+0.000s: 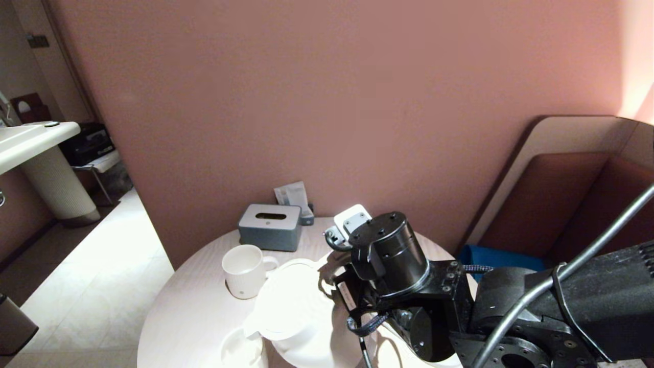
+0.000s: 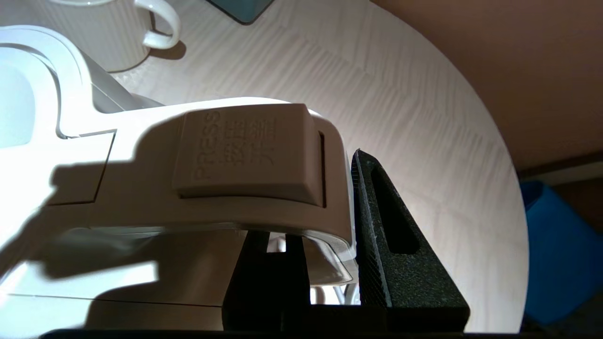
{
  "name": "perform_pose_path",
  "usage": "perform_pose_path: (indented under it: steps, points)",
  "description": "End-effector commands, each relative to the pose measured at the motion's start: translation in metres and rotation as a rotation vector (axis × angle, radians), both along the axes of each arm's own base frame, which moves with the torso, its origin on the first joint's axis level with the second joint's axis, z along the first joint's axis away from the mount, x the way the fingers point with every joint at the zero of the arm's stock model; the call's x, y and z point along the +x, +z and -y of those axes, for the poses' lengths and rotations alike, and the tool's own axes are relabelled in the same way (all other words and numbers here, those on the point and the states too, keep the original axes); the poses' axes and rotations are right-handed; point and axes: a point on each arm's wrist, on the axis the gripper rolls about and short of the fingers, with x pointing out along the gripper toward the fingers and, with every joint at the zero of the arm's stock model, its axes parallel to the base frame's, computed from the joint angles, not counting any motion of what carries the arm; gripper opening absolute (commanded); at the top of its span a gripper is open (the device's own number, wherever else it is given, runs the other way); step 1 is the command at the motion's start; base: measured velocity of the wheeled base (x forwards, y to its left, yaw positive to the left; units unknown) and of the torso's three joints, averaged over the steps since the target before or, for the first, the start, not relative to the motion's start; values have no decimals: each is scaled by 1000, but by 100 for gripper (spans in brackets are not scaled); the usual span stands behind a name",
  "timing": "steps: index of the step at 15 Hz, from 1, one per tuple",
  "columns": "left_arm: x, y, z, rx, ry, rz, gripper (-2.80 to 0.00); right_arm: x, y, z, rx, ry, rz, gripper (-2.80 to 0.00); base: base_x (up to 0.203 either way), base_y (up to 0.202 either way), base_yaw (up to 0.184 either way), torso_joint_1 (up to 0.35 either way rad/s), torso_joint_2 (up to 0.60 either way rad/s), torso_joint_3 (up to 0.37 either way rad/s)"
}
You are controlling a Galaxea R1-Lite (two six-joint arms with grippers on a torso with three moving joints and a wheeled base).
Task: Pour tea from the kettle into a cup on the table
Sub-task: Pour water into the cup
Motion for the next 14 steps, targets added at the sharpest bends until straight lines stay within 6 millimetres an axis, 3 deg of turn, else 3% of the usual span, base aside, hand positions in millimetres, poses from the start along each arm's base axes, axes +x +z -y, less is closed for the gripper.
perform_pose_path:
  steps: [1, 6, 14]
  points:
    - [0, 0, 0, 0, 0, 0, -280, 1, 2, -1, -5, 3, 8, -280, 0, 0, 0, 0, 0, 0]
    - [0, 0, 0, 0, 0, 0, -280, 6, 12, -8, -42, 13, 7, -280, 0, 0, 0, 0, 0, 0]
    - [0, 0, 0, 0, 0, 0, -280, 15, 5, -22, -144, 40, 36, -280, 0, 0, 0, 0, 0, 0]
